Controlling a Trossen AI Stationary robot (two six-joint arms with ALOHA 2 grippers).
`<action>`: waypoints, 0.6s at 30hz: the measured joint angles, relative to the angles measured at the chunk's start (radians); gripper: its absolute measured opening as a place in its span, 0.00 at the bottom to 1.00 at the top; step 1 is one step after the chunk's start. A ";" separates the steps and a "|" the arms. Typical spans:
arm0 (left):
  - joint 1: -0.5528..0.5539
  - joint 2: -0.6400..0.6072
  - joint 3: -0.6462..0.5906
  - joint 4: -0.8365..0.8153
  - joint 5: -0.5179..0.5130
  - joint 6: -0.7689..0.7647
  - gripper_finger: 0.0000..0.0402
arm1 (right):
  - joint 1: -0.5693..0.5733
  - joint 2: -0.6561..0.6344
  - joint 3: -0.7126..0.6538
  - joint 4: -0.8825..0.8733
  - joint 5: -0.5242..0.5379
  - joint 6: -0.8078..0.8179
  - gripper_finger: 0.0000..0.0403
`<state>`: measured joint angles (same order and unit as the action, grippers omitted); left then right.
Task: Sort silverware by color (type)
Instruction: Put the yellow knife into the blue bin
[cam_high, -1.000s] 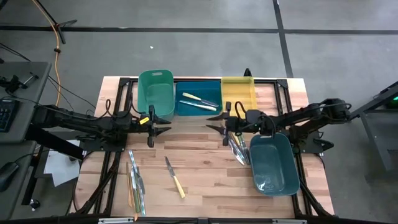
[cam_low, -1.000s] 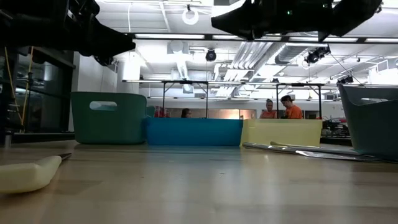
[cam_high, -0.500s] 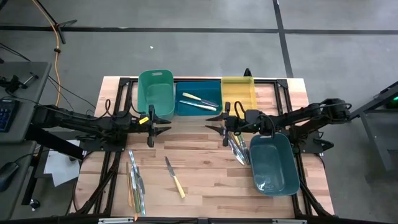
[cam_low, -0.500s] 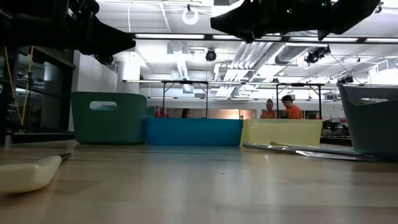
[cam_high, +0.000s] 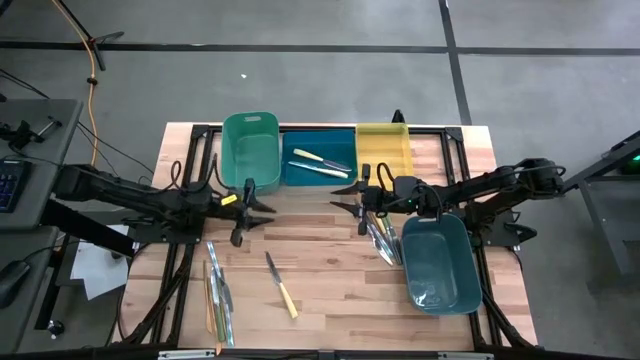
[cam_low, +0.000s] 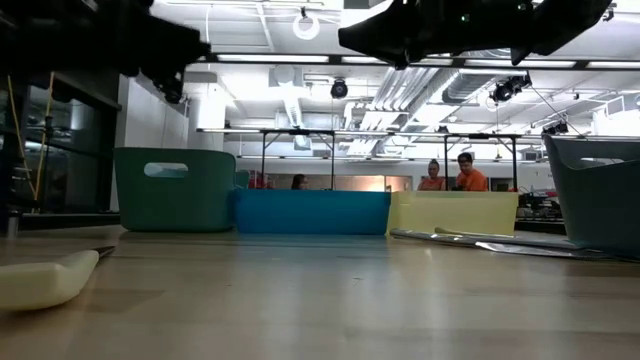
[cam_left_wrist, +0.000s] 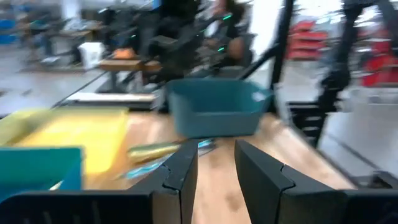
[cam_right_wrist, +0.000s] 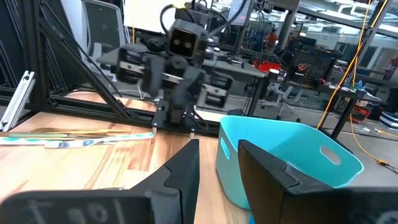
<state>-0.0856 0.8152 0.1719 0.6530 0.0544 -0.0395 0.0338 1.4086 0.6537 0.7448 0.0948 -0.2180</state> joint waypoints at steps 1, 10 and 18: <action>-0.021 0.019 0.000 0.030 0.003 0.012 0.25 | 0.000 0.000 0.000 0.000 0.000 0.000 0.26; -0.213 0.249 0.190 -0.071 -0.093 0.193 0.35 | 0.000 0.000 0.000 -0.004 0.000 0.000 0.26; -0.326 0.427 0.533 -0.720 -0.104 0.192 0.50 | 0.000 0.000 0.000 -0.021 0.000 0.000 0.26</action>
<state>-0.4115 1.2423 0.7049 -0.0672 -0.0498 0.1529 0.0338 1.4086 0.6537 0.7238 0.0948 -0.2176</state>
